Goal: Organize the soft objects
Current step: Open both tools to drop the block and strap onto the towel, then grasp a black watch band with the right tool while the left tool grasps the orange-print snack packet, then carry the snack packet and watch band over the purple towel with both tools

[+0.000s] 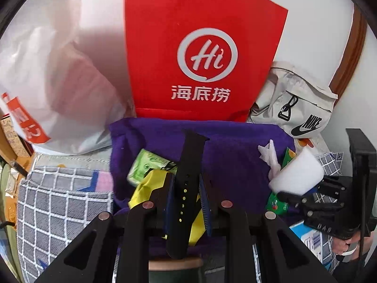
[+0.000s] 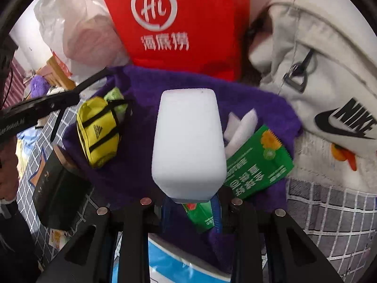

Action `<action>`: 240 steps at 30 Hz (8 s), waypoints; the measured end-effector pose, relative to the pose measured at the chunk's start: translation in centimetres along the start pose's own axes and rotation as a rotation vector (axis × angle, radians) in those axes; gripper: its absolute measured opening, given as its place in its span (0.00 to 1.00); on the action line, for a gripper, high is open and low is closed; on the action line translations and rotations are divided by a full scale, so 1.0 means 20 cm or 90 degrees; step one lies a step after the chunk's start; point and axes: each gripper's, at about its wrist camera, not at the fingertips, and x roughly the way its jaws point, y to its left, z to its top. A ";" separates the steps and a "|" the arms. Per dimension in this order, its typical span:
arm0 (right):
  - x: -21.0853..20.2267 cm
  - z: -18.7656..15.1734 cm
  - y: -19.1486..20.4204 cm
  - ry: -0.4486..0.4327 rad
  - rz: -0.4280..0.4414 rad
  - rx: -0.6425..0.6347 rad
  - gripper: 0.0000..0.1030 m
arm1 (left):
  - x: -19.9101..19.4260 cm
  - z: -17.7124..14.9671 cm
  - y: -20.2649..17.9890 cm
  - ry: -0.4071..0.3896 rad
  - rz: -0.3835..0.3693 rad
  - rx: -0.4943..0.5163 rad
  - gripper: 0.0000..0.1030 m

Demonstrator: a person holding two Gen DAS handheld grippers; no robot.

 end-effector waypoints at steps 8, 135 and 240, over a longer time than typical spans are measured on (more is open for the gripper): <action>0.10 -0.02 -0.05 0.034 0.033 0.013 0.28 | 0.17 0.03 -0.03 0.027 -0.005 0.002 0.20; -0.38 -1.32 0.50 -0.094 -0.063 0.003 0.21 | -0.38 -1.18 0.10 0.086 0.029 -0.026 0.61; -0.30 -0.03 -0.02 -0.147 -0.068 0.068 0.20 | -0.27 -0.14 0.09 -0.026 0.028 -0.032 0.41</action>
